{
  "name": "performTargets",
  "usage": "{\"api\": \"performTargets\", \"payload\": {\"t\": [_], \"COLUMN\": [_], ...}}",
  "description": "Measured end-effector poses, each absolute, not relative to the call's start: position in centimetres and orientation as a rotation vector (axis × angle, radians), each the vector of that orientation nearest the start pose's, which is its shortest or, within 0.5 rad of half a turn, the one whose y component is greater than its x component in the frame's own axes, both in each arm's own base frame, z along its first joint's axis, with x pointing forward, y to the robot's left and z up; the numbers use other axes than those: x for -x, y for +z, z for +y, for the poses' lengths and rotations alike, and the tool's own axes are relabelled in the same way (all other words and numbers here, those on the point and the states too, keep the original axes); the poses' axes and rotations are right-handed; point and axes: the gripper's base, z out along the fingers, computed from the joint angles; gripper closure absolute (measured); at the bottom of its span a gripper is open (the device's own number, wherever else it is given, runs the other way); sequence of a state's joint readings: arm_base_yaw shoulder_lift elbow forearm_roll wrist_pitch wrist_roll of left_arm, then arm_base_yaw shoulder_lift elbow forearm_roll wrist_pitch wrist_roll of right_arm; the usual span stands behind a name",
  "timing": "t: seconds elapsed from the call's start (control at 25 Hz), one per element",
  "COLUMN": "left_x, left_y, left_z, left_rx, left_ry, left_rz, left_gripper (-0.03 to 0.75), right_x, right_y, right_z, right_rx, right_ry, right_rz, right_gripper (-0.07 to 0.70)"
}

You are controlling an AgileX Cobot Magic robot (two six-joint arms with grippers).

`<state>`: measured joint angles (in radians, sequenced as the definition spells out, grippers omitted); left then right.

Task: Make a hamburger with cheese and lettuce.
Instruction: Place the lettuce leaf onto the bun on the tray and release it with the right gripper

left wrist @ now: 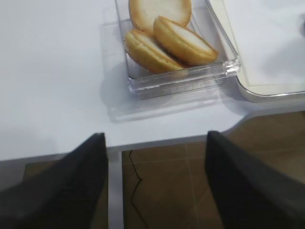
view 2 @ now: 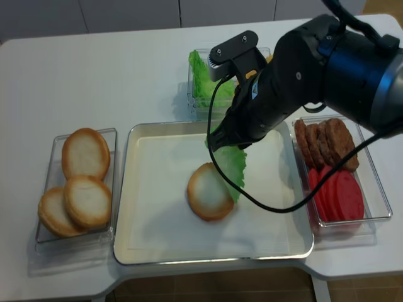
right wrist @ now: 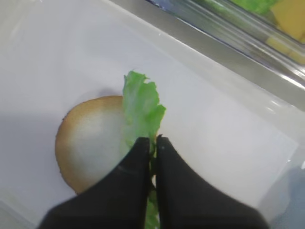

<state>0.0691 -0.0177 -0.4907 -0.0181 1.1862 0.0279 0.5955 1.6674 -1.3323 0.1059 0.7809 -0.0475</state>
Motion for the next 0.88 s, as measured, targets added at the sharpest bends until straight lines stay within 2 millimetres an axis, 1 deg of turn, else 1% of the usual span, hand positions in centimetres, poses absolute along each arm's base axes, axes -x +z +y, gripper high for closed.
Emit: {"api": "performTargets", "payload": {"t": [0.36, 0.68, 0.88], "left_x": [1.2, 1.2, 1.2], "left_y": [26.5, 26.5, 26.5], "left_z": [-0.2, -0.2, -0.2], "left_rx": [0.042, 0.042, 0.042], "left_ry": [0.034, 0.034, 0.034], "left_rz": [2.161, 2.161, 2.161], "left_gripper": [0.237, 0.237, 0.237], "right_x": [-29.6, -29.6, -29.8], "right_y": [29.1, 29.0, 29.0], "right_z": [19.7, 19.6, 19.3], "right_rx": [0.788, 0.801, 0.799], "right_ry": [0.167, 0.142, 0.092], "right_rz": [2.472, 2.475, 2.467], "right_gripper": [0.594, 0.594, 0.594]}}
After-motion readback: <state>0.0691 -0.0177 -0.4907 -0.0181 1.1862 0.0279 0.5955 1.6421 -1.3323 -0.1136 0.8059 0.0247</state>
